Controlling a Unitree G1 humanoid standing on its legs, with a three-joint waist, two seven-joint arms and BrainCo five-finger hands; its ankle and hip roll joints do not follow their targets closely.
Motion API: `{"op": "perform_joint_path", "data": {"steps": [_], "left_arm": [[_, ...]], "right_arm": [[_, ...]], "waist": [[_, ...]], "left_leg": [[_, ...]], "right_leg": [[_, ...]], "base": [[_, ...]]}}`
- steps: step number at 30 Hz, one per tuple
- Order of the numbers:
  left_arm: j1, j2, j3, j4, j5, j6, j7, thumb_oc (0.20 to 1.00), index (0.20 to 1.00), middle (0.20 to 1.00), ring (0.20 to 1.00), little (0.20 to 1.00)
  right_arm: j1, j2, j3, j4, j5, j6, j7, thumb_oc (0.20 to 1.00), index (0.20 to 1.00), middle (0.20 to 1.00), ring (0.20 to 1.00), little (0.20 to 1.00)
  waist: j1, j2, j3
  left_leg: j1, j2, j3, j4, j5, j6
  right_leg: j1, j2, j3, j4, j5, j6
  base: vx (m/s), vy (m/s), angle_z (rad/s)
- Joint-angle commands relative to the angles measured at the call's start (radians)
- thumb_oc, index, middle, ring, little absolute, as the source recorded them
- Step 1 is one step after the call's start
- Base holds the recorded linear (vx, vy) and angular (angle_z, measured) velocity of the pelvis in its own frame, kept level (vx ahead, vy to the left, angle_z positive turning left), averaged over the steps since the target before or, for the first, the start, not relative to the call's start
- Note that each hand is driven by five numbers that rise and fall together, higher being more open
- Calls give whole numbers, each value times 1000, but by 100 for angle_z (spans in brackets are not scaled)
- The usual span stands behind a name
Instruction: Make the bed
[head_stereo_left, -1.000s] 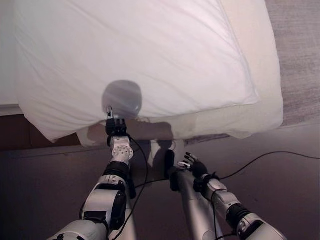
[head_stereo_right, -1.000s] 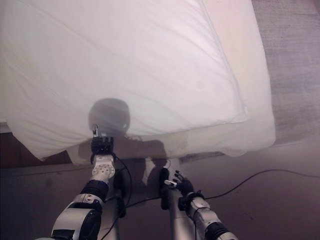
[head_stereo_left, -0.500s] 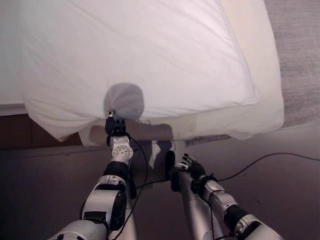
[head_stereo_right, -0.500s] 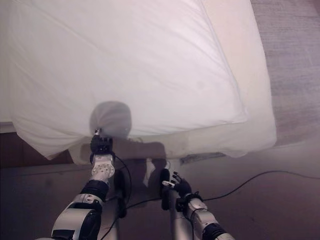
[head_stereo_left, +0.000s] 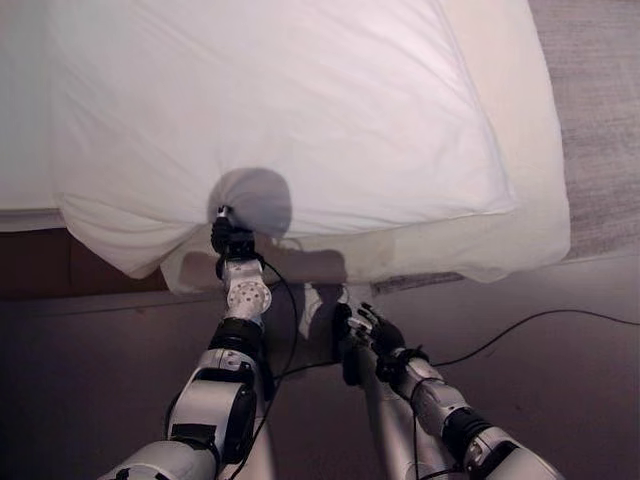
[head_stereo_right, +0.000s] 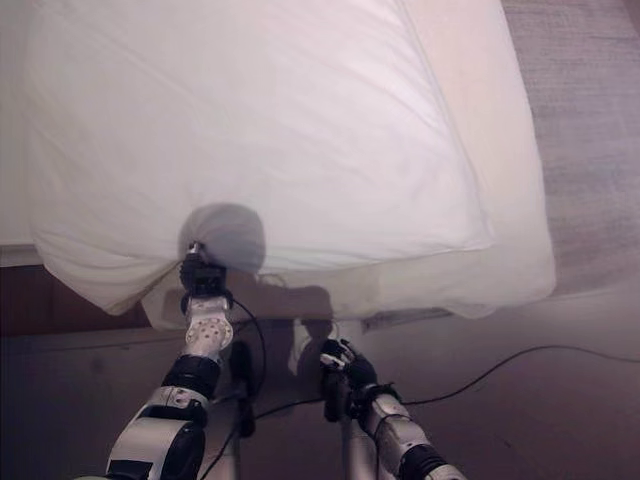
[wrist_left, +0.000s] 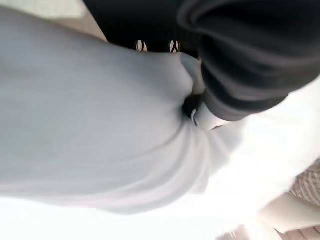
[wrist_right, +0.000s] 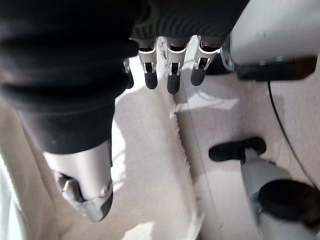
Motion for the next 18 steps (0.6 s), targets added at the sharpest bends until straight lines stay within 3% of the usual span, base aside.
{"op": "perform_joint_path", "data": {"steps": [1, 2, 3, 4, 6, 8, 15, 18], "left_arm": [[-38, -34, -101, -136, -8, -16, -94, 200, 200, 200, 200, 200], [-41, -54, -121, -182, -15, -16, -109, 200, 200, 200, 200, 200], [-40, -55, -122, -184, -15, -16, -108, 200, 200, 200, 200, 200], [-40, -74, -147, -245, -28, -13, -124, 200, 200, 200, 200, 200], [-43, -84, -153, -263, -33, -17, -125, 200, 200, 200, 200, 200], [-50, -109, -191, -362, -30, -34, -111, 200, 200, 200, 200, 200], [-29, -123, -241, -513, 16, -75, -55, 200, 200, 200, 200, 200], [-23, -122, -247, -561, 43, -105, -15, 200, 200, 200, 200, 200]], "right_arm": [[-16, 46, -3, -59, 208, -30, 64, 1000, 1000, 1000, 1000, 1000], [-51, 81, -16, -53, 305, -28, 95, 1000, 1000, 1000, 1000, 1000], [-53, 81, -17, -50, 307, -28, 97, 1000, 1000, 1000, 1000, 1000], [-94, 130, -43, -50, 471, -1, 143, 1000, 1000, 1000, 1000, 1000], [-118, 136, -46, -42, 485, 0, 159, 1000, 1000, 1000, 1000, 1000], [-185, 165, -79, -69, 597, 1, 174, 1000, 1000, 1000, 1000, 1000], [-275, 167, -112, -126, 683, -12, 167, 1000, 1000, 1000, 1000, 1000], [-303, 178, -138, -181, 754, -46, 166, 1000, 1000, 1000, 1000, 1000]], "waist": [[14, 42, -23], [24, 48, -18], [25, 48, -17], [36, 56, -13], [43, 58, -10], [57, 69, 2], [82, 87, 17], [92, 99, 20]], "left_leg": [[-28, -40, -14, -11, -13, 19], [-17, -48, -19, -31, -3, 17], [-15, -48, -19, -33, -2, 17], [-8, -55, -26, -49, 4, 19], [-5, -58, -30, -53, 6, 20], [-3, -67, -39, -56, 11, 18], [1, -80, -54, -54, 8, 29], [2, -87, -60, -67, 17, 32]], "right_leg": [[37, -24, -10, -167, 104, 132], [49, -25, -14, -183, 111, 133], [51, -25, -14, -184, 111, 133], [57, -25, -17, -191, 112, 134], [59, -25, -18, -191, 113, 135], [65, -30, -25, -186, 111, 134], [70, -41, -35, -179, 109, 134], [71, -48, -38, -184, 114, 136]], "base": [[0, 0, 0], [-1, 1, 4], [0, 7, 9], [-1, 6, 10], [-5, -2, 10], [-13, -11, 12], [-6, 13, 12], [-9, 32, 8]]}}
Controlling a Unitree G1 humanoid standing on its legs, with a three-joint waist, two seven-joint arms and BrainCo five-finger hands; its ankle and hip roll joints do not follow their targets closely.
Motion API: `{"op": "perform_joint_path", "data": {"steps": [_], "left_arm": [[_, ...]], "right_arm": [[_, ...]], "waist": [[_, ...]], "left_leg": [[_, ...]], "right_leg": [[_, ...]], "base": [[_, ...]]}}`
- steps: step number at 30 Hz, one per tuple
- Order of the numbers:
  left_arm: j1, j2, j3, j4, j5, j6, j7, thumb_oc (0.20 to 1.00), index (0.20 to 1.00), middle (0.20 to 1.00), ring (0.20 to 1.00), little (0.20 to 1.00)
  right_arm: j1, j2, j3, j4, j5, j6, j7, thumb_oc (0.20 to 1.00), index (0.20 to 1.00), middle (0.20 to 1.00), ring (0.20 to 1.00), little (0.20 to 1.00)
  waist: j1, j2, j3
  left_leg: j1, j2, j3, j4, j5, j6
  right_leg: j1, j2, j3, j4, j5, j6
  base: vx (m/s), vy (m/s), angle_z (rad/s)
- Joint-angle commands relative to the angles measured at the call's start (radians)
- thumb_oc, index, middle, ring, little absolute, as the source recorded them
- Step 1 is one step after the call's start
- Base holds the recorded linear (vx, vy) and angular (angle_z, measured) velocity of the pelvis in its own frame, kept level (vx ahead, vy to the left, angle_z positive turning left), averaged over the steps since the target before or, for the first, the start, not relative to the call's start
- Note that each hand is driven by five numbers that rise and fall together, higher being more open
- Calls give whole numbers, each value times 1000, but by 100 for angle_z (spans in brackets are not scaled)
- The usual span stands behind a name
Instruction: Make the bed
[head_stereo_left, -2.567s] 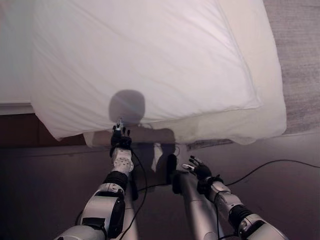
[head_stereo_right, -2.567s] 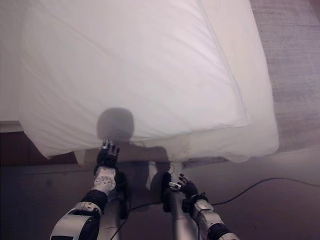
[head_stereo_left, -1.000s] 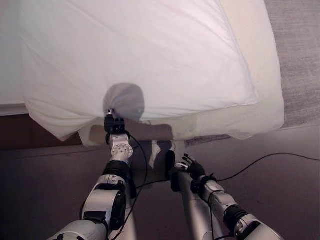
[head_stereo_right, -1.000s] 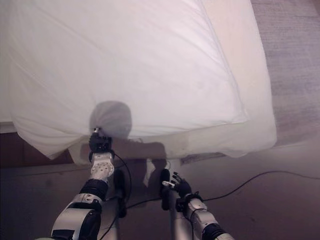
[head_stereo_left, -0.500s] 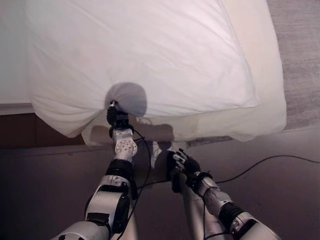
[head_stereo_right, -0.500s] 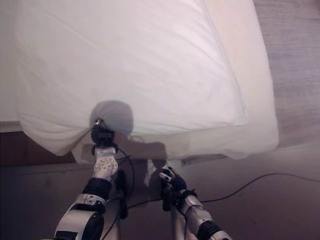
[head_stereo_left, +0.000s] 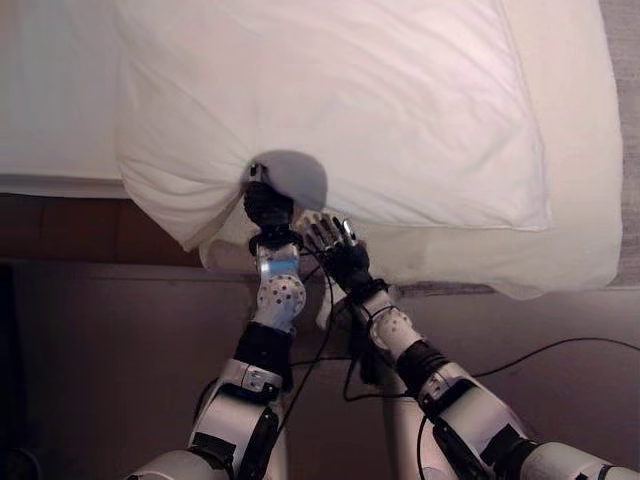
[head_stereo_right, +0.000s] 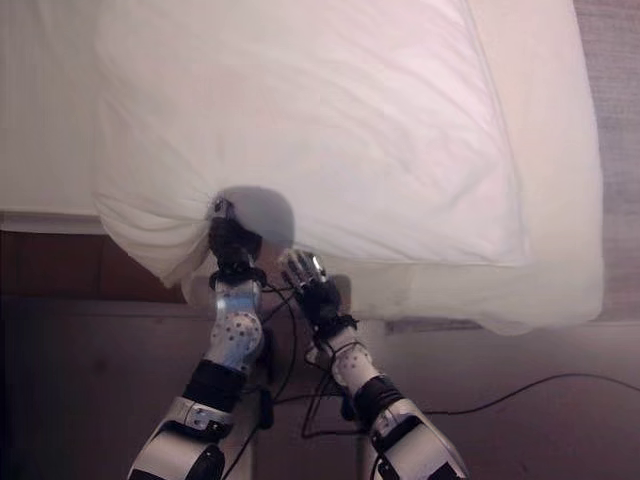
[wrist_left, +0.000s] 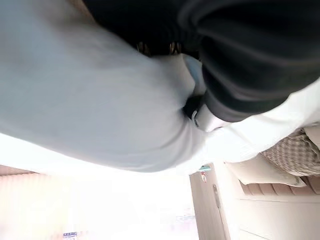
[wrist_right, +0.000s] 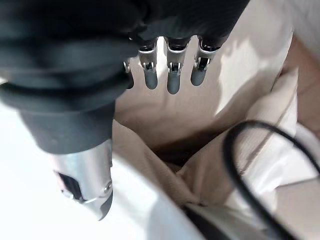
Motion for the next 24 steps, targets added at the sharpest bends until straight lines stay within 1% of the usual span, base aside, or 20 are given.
{"op": "perform_joint_path", "data": {"steps": [1, 4, 5, 6, 7, 9, 11, 12, 13, 14, 15, 16, 18, 20, 23, 24], "left_arm": [[-59, -29, -47, -184, 107, -45, -15, 200, 200, 200, 200, 200], [-52, -26, -43, -223, 139, -74, 22, 200, 200, 200, 200, 200], [-44, -23, -34, -238, 166, -91, 56, 200, 200, 200, 200, 200], [-39, -20, -29, -248, 177, -97, 68, 200, 200, 200, 200, 200], [-29, -16, -17, -254, 200, -102, 93, 200, 200, 200, 200, 200], [-23, -13, -10, -263, 213, -108, 109, 200, 200, 200, 200, 200], [-9, -5, 12, -272, 241, -120, 139, 200, 200, 200, 200, 200], [-2, -3, 21, -281, 248, -128, 156, 200, 200, 200, 200, 200], [14, 4, 37, -288, 275, -131, 188, 200, 200, 200, 200, 200], [15, 4, 36, -289, 276, -131, 190, 200, 200, 200, 200, 200], [29, 12, 51, -299, 300, -137, 211, 200, 200, 200, 200, 200], [29, 12, 51, -300, 303, -136, 215, 200, 200, 200, 200, 200], [43, 24, 73, -322, 335, -145, 243, 200, 200, 200, 200, 200], [43, 26, 80, -329, 348, -148, 259, 200, 200, 200, 200, 200], [48, 35, 105, -349, 380, -162, 293, 200, 200, 200, 200, 200], [49, 44, 117, -365, 405, -161, 318, 200, 200, 200, 200, 200]], "right_arm": [[-2, 34, -28, -101, 73, -44, 17, 1000, 1000, 1000, 1000, 1000], [-8, 34, -47, -158, 111, -65, 27, 1000, 1000, 1000, 1000, 1000], [-10, 28, -61, -194, 122, -86, 34, 1000, 1000, 1000, 1000, 1000], [-9, 24, -66, -216, 125, -96, 37, 1000, 1000, 1000, 1000, 1000], [-5, 19, -77, -241, 127, -106, 39, 1000, 1000, 1000, 1000, 1000], [-4, 16, -83, -258, 130, -115, 40, 1000, 1000, 1000, 1000, 1000], [2, 8, -107, -297, 137, -132, 54, 1000, 1000, 1000, 1000, 1000], [4, -1, -114, -310, 137, -142, 55, 1000, 1000, 1000, 1000, 1000], [14, -11, -134, -337, 134, -158, 57, 1000, 1000, 1000, 1000, 1000], [15, -11, -134, -337, 134, -158, 57, 1000, 1000, 1000, 1000, 1000], [23, -23, -159, -362, 132, -173, 60, 1000, 1000, 1000, 1000, 1000], [23, -24, -159, -363, 132, -173, 59, 1000, 1000, 1000, 1000, 1000], [33, -44, -190, -384, 131, -195, 54, 1000, 1000, 1000, 1000, 1000], [32, -48, -201, -385, 130, -202, 48, 1000, 1000, 1000, 1000, 1000], [28, -63, -233, -386, 126, -222, 26, 1000, 1000, 1000, 1000, 1000], [19, -80, -259, -382, 120, -239, 0, 1000, 1000, 1000, 1000, 1000]], "waist": [[17, 42, -22], [21, 50, -20], [22, 53, -21], [22, 55, -22], [22, 57, -24], [22, 58, -26], [21, 61, -26], [21, 62, -29], [20, 66, -33], [20, 66, -34], [20, 70, -34], [20, 70, -34], [20, 75, -39], [20, 78, -41], [23, 83, -44], [25, 87, -43]], "left_leg": [[-23, -41, -10, 2, -39, 19], [-24, -47, -11, -1, -33, 21], [-19, -49, -11, -3, -38, 22], [-23, -50, -11, -5, -32, 24], [-22, -50, -13, -5, -38, 24], [-29, -50, -12, -6, -30, 24], [-25, -52, -12, 1, -40, 26], [-34, -52, -11, 2, -34, 28], [-37, -52, -11, 3, -36, 29], [-38, -52, -11, 3, -35, 29], [-36, -53, -12, 8, -43, 29], [-40, -53, -12, 8, -38, 30], [-44, -54, -13, 4, -36, 32], [-46, -55, -14, 4, -37, 32], [-45, -56, -15, 4, -40, 35], [-47, -55, -13, 5, -41, 35]], "right_leg": [[41, -10, 2, -178, 111, 129], [41, -13, 1, -179, 114, 129], [42, -14, 1, -176, 109, 131], [37, -15, 1, -177, 114, 131], [37, -16, 1, -175, 109, 133], [29, -17, 0, -175, 114, 132], [32, -18, 2, -169, 105, 133], [24, -20, 2, -167, 111, 131], [21, -21, 3, -167, 110, 132], [20, -21, 3, -167, 110, 132], [21, -22, 3, -162, 102, 134], [18, -22, 3, -163, 107, 133], [12, -22, 5, -164, 107, 133], [9, -23, 5, -162, 106, 133], [6, -22, 7, -160, 105, 135], [4, -25, 6, -158, 103, 137]], "base": [[1, 30, 10], [8, 28, 3], [-4, 36, 0], [29, 36, 1], [0, 0, 0], [0, 0, 0], [0, 0, 0], [17, 32, 0], [0, 0, 0], [33, 25, 1], [0, 0, 0], [0, 0, 0], [0, 0, 0], [0, 0, 0], [0, 0, 0], [0, 0, 0]]}}
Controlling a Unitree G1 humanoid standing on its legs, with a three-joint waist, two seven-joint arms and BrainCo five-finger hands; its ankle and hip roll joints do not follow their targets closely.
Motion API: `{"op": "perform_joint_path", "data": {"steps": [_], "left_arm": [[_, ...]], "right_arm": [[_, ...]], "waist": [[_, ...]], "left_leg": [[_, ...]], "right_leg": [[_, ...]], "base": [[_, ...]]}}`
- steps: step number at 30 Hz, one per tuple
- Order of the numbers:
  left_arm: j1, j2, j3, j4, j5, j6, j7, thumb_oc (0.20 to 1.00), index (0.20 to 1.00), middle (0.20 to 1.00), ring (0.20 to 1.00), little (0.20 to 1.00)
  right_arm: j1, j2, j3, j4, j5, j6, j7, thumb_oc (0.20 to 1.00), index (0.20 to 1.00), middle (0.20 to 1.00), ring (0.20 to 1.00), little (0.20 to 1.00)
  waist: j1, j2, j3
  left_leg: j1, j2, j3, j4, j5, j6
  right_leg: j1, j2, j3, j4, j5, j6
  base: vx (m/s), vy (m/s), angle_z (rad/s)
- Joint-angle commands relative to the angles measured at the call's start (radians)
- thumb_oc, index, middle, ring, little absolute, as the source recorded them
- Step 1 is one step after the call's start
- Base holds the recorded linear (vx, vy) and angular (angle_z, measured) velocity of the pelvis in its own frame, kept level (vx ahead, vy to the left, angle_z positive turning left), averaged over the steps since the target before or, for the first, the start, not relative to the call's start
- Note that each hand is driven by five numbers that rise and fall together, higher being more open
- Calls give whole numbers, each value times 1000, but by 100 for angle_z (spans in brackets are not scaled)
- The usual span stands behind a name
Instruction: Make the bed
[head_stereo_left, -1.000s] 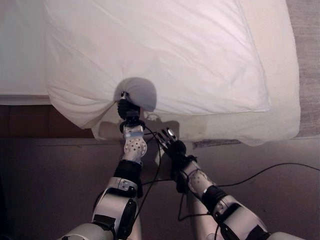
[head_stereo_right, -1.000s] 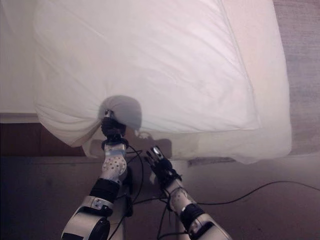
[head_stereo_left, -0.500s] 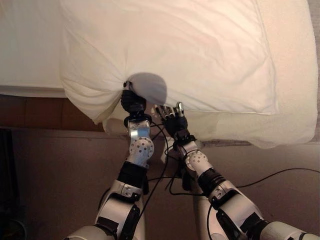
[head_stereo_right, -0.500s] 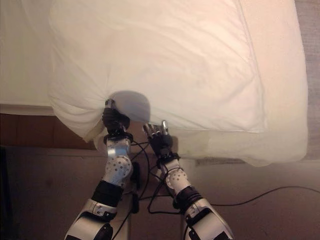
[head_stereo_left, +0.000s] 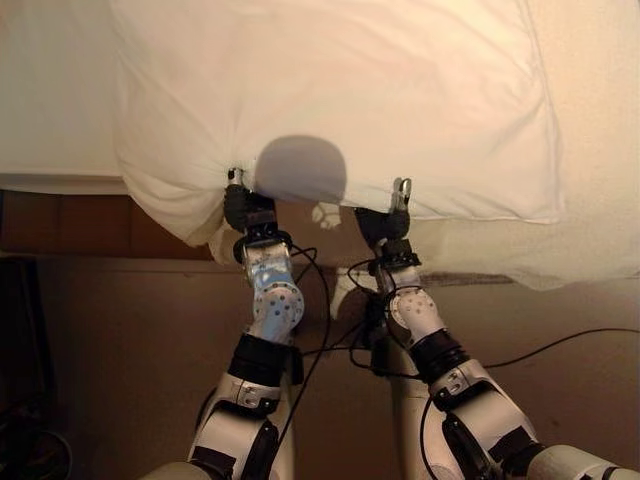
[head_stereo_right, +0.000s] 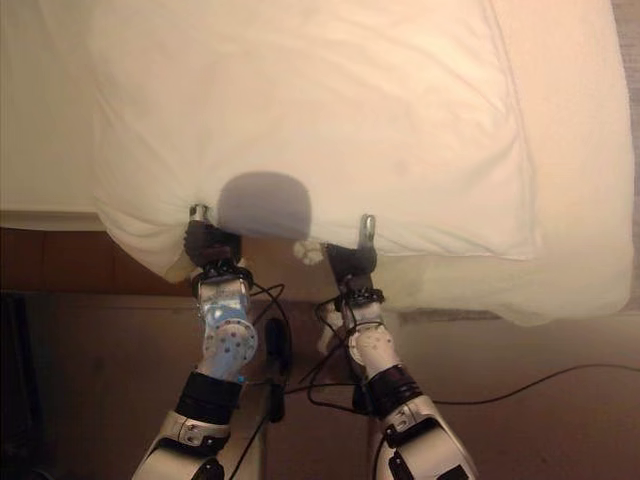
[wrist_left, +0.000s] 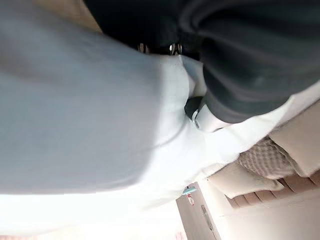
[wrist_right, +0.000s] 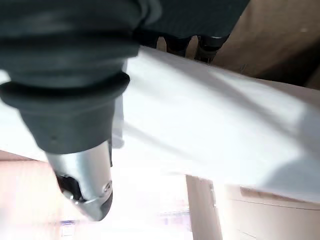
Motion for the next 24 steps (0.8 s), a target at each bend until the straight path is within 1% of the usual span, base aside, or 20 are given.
{"op": "perform_joint_path", "data": {"steps": [1, 6, 9, 13, 22, 24], "left_arm": [[-16, 51, 90, -184, 183, -103, 32, 200, 200, 200, 200, 200], [-21, 70, 132, -201, 245, -112, 101, 200, 200, 200, 200, 200], [-21, 90, 152, -193, 270, -105, 142, 200, 200, 200, 200, 200], [-18, 113, 186, -195, 310, -102, 188, 200, 200, 200, 200, 200], [5, 137, 227, -175, 329, -95, 230, 200, 200, 200, 200, 200], [8, 141, 234, -169, 334, -92, 238, 200, 200, 200, 200, 200]], "right_arm": [[-11, -36, -127, -90, 29, -95, -29, 1000, 1000, 1000, 1000, 1000], [-35, -87, -191, -62, 15, -113, -79, 1000, 1000, 1000, 1000, 1000], [-49, -116, -223, -47, -3, -135, -122, 1000, 1000, 1000, 1000, 1000], [-64, -147, -258, -42, -16, -152, -156, 1000, 1000, 1000, 1000, 1000], [-57, -190, -304, -62, -48, -171, -178, 1000, 1000, 1000, 1000, 1000], [-52, -201, -313, -61, -49, -167, -175, 1000, 1000, 1000, 1000, 1000]], "waist": [[28, 42, -70], [39, 53, -71], [44, 63, -72], [48, 68, -77], [40, 68, -85], [38, 67, -86]], "left_leg": [[-44, -46, -10, 35, -48, 32], [-48, -49, -12, 43, -51, 30], [-52, -50, -12, 44, -54, 29], [-59, -47, -10, 50, -54, 27], [-68, -42, -7, 58, -62, 30], [-70, -41, -7, 59, -63, 29]], "right_leg": [[19, -14, 11, -157, 108, 132], [15, -19, 5, -148, 101, 133], [12, -21, 5, -142, 96, 135], [4, -25, -2, -135, 93, 135], [-10, -28, 1, -120, 86, 135], [-13, -29, 1, -119, 85, 135]], "base": [[0, 0, 0], [6, -1, 0], [0, 0, 0], [0, 0, 0], [0, 0, 0], [0, 0, 0]]}}
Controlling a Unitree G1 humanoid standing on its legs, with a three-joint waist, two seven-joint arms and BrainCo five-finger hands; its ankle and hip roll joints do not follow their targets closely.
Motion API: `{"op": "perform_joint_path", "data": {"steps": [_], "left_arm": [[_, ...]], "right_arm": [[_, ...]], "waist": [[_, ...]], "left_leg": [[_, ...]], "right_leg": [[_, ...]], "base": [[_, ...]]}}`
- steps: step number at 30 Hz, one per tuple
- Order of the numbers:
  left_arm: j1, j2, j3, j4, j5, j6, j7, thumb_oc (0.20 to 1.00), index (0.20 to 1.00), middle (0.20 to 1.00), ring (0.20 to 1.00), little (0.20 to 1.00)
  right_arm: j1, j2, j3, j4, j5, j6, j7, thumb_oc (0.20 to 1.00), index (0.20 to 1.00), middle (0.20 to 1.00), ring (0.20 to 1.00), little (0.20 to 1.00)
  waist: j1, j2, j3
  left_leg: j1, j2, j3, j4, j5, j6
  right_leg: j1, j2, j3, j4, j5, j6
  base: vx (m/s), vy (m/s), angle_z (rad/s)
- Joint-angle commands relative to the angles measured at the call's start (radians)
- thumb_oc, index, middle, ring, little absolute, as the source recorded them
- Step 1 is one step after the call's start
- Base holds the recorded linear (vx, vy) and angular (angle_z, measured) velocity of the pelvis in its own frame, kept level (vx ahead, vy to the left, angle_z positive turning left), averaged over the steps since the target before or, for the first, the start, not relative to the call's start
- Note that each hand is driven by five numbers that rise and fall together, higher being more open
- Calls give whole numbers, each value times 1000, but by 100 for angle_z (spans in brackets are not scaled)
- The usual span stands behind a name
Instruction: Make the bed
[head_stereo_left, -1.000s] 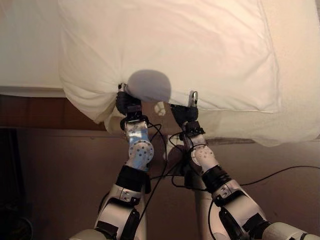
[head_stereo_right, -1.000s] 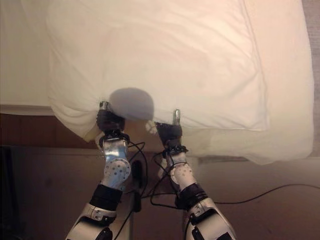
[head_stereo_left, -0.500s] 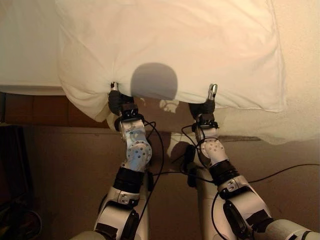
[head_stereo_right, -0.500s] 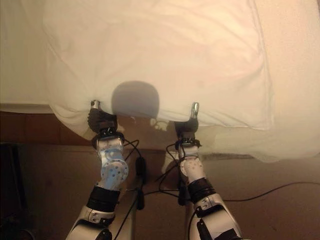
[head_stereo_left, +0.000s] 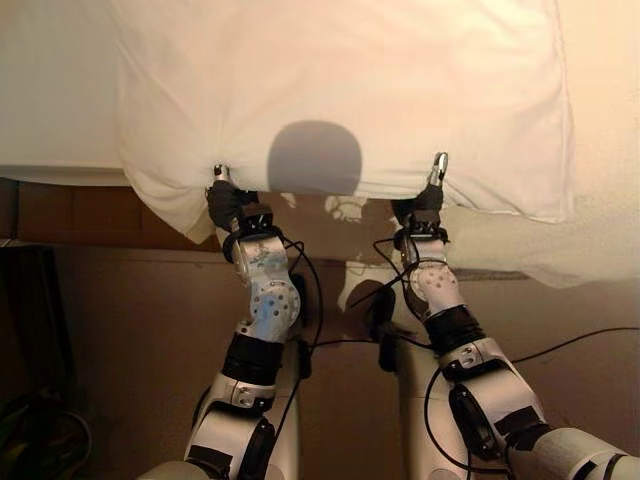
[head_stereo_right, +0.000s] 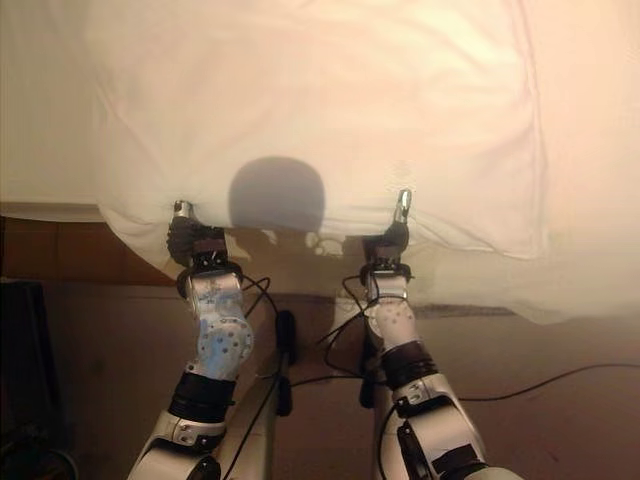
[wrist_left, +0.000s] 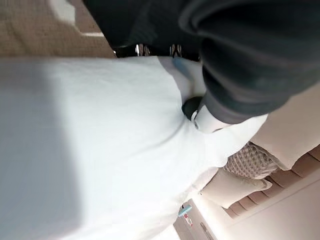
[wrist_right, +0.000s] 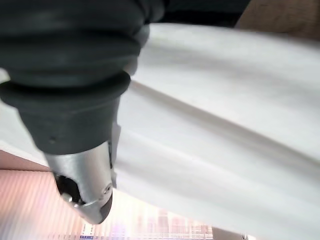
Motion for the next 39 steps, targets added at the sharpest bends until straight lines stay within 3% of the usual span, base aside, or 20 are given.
{"op": "perform_joint_path", "data": {"steps": [1, 9, 14, 24, 25, 26, 27, 39], "left_arm": [[13, 122, 216, -134, 143, -113, 11, 200, 200, 200, 200, 200], [20, 137, 251, -138, 183, -106, 52, 200, 200, 200, 200, 200], [34, 146, 261, -137, 199, -101, 67, 200, 200, 200, 200, 200], [42, 180, 307, -107, 225, -83, 82, 200, 200, 200, 200, 200], [42, 183, 313, -100, 230, -81, 88, 200, 200, 200, 200, 200], [42, 183, 319, -97, 235, -79, 95, 200, 200, 200, 200, 200], [42, 183, 323, -95, 237, -79, 98, 200, 200, 200, 200, 200], [61, 171, 334, -95, 242, -71, 93, 200, 200, 200, 200, 200]], "right_arm": [[48, -139, -198, -63, -15, -129, 10, 1000, 1000, 1000, 1000, 1000], [66, -162, -237, -73, -29, -154, -11, 1000, 1000, 1000, 1000, 1000], [76, -175, -276, -69, -53, -210, -66, 1000, 1000, 1000, 1000, 1000], [88, -234, -311, -35, -53, -166, -45, 1000, 1000, 1000, 1000, 1000], [90, -236, -311, -36, -55, -161, -41, 768, 768, 768, 768, 768], [92, -238, -308, -37, -59, -157, -37, 369, 369, 369, 369, 369], [92, -238, -306, -40, -59, -154, -33, 200, 200, 200, 200, 200], [130, -180, -239, -160, -74, -110, 53, 200, 200, 200, 200, 200]], "waist": [[15, 41, -101], [6, 43, -108], [1, 44, -115], [-2, 39, -123], [-4, 39, -125], [-4, 39, -127], [-4, 38, -128], [-9, 34, -129]], "left_leg": [[-49, -39, -3, 56, -63, 27], [-54, -37, 2, 57, -65, 24], [-56, -34, 1, 55, -62, 22], [-59, -30, 5, 52, -59, 18], [-58, -29, 6, 50, -59, 18], [-58, -29, 8, 48, -58, 18], [-58, -29, 9, 48, -58, 19], [-60, -27, 14, 46, -57, 19]], "right_leg": [[15, -21, -3, -134, 91, 135], [4, -22, -2, -122, 85, 134], [1, -20, -2, -120, 85, 135], [-5, -21, -4, -120, 86, 135], [-6, -20, -3, -120, 86, 136], [-8, -20, -1, -121, 87, 136], [-8, -20, -1, -121, 88, 136], [-14, -15, 8, -124, 92, 133]], "base": [[0, 0, 0], [0, 0, 0], [0, 0, 0], [0, 0, 0], [0, 0, 0], [0, 0, 0], [0, 0, 0], [0, 0, 0]]}}
